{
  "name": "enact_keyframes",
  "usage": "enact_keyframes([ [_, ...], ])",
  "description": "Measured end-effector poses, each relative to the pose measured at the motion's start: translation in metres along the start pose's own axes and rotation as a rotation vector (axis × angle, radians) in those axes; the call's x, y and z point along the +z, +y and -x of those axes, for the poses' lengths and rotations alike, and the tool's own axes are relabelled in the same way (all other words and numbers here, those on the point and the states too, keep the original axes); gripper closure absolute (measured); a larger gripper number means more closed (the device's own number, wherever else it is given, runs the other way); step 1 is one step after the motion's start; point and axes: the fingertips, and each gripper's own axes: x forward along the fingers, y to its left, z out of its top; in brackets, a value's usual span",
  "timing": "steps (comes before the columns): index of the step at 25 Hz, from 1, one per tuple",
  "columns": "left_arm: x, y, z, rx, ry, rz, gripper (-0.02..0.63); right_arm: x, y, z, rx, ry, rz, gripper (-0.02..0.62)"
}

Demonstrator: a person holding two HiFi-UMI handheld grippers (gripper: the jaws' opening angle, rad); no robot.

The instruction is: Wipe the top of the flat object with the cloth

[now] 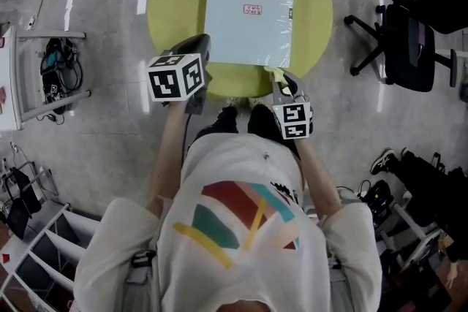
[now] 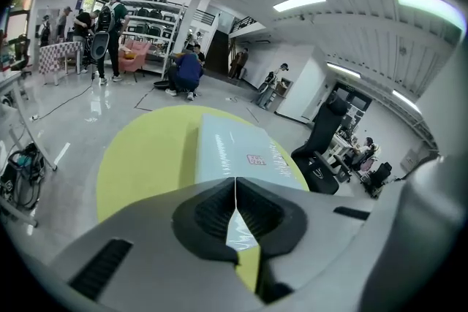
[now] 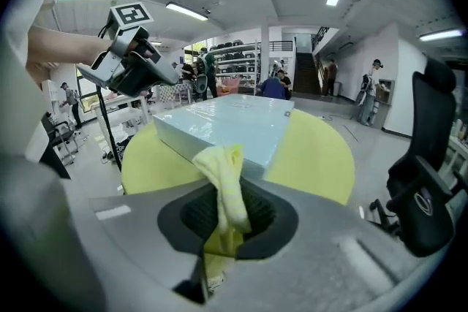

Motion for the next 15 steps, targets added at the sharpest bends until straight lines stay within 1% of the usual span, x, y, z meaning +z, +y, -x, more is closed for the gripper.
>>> enact_keyframes([
  [8, 0.012, -0.024, -0.011, -0.026, -0.010, -0.016, 0.591, -0.010, -0.035, 0.015, -0.057, 0.012, -0.020, 0.568],
  [11, 0.016, -0.028, -0.014, -0.028, -0.014, -0.016, 0.591, -0.012, -0.039, 0.016, -0.057, 0.016, -0.017, 0.568],
  [15, 0.018, -0.031, -0.016, -0.031, -0.015, -0.016, 0.591, -0.013, -0.036, 0.017, -0.035, 0.032, -0.020, 0.568],
])
